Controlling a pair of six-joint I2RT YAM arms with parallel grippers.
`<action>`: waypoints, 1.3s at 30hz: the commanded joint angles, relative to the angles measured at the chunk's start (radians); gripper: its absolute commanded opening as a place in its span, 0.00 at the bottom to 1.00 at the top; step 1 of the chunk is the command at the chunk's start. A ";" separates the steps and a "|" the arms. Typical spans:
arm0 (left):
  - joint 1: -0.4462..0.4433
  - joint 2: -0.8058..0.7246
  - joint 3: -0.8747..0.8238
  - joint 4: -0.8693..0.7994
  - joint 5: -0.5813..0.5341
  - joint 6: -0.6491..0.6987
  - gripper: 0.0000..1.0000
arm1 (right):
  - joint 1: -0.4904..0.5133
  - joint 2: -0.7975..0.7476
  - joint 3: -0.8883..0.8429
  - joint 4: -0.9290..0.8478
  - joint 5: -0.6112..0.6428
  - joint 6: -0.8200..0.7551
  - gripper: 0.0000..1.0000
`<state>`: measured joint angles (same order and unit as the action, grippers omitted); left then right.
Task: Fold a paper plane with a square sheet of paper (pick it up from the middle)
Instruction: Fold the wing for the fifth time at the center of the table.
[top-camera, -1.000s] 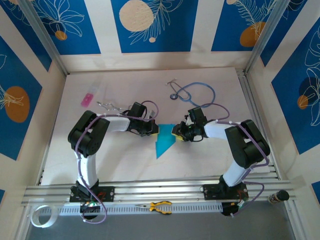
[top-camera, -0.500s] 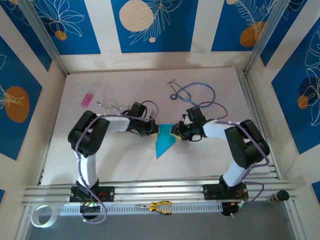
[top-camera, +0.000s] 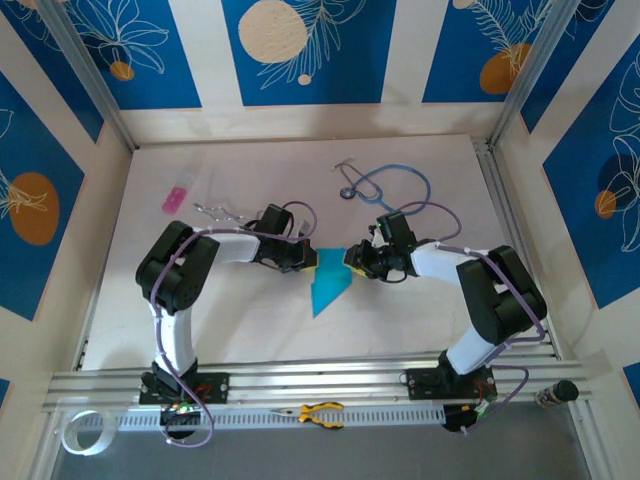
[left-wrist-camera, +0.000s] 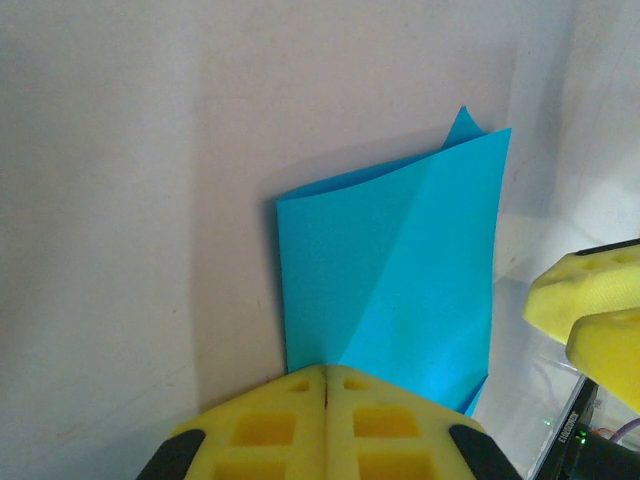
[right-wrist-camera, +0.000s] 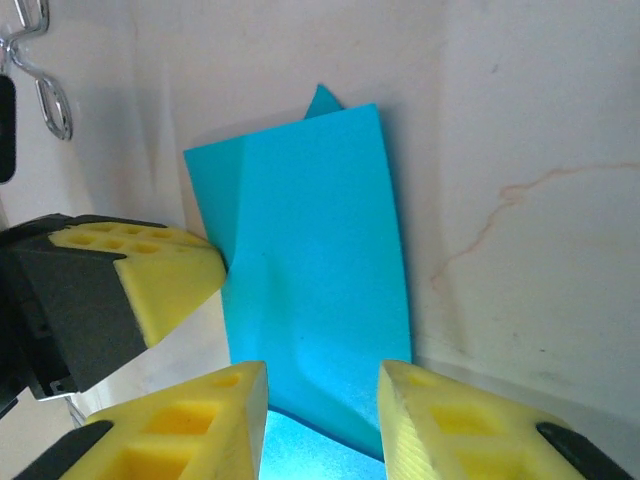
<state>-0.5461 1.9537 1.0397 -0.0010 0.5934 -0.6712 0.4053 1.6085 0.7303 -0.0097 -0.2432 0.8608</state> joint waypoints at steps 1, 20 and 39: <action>0.003 0.029 -0.013 -0.028 -0.011 0.011 0.00 | 0.001 0.020 0.003 -0.013 -0.014 -0.004 0.36; 0.003 0.028 -0.019 -0.018 -0.008 0.008 0.00 | 0.023 0.051 -0.006 0.033 -0.097 -0.018 0.34; 0.004 0.025 -0.004 -0.039 -0.010 0.018 0.00 | -0.033 0.092 0.031 0.093 -0.246 -0.100 0.33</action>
<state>-0.5453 1.9537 1.0397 -0.0010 0.5945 -0.6708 0.3840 1.6703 0.7357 0.0784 -0.4286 0.7921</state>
